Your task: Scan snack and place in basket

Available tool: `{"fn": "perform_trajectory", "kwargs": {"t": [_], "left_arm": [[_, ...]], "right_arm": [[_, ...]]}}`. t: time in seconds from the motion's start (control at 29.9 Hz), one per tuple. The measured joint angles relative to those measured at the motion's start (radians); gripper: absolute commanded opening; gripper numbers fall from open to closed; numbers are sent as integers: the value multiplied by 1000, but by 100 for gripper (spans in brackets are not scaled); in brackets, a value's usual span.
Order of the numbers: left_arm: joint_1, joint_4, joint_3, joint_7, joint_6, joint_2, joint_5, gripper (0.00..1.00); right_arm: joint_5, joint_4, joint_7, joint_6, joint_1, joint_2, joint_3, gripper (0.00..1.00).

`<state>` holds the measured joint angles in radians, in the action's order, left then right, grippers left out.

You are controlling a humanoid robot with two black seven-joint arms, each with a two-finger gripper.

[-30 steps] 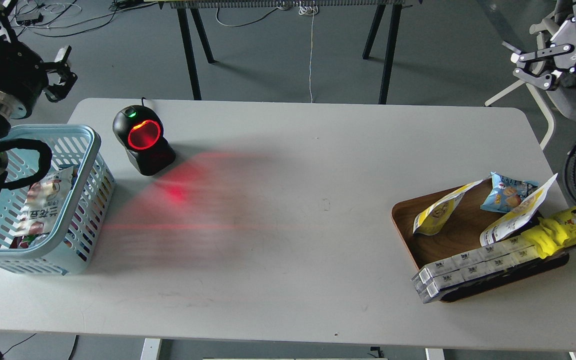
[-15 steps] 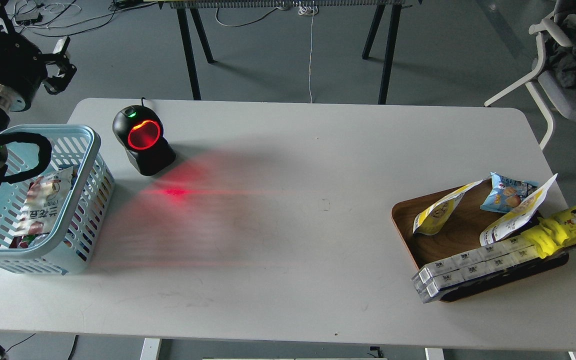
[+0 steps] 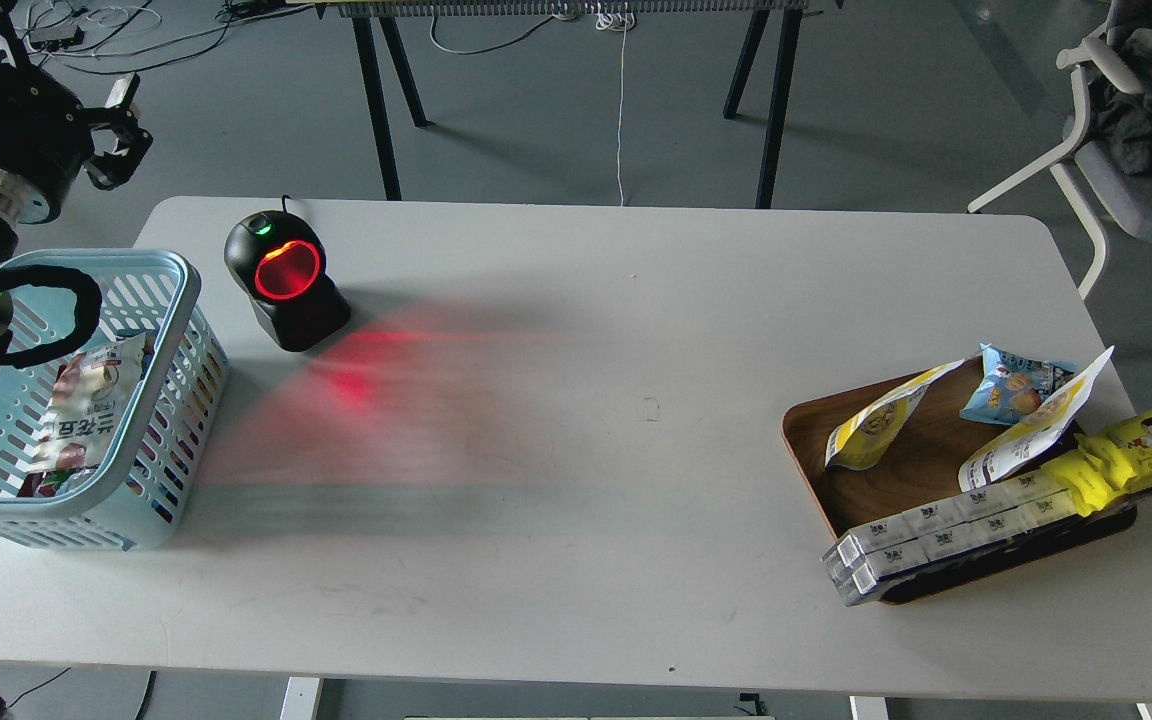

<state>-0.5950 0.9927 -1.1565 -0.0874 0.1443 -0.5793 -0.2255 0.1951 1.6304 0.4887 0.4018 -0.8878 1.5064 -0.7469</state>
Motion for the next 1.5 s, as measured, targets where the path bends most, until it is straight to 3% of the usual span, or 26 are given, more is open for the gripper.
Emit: {"fn": "perform_trajectory", "kwargs": {"t": [0.5,0.6,0.87,1.07,1.2,1.3,1.5], "left_arm": [[1,0,7,3,0,0,0,100],[1,0,8,3,-1,3,0,100],[-9,1,8,3,-9,10,0,100],[-9,1,8,2,-11,11,0,100],[-9,1,8,1,-11,13,-1,100],[-9,1,8,1,-12,19,-1,100],[-9,1,7,1,-12,26,-2,100]], "right_arm": [[153,-257,0,-16,-152,-361,51,99],[159,-330,0,-19,-291,-428,192,99],[-72,-376,0,-21,-860,-518,844,99],[-256,-253,0,-29,-1188,-511,1251,99],[-311,-61,0,-101,-1338,-462,1413,99],[-321,73,0,-183,-1374,-420,1480,99],[-328,102,0,-253,-1356,-401,1538,99]]}}
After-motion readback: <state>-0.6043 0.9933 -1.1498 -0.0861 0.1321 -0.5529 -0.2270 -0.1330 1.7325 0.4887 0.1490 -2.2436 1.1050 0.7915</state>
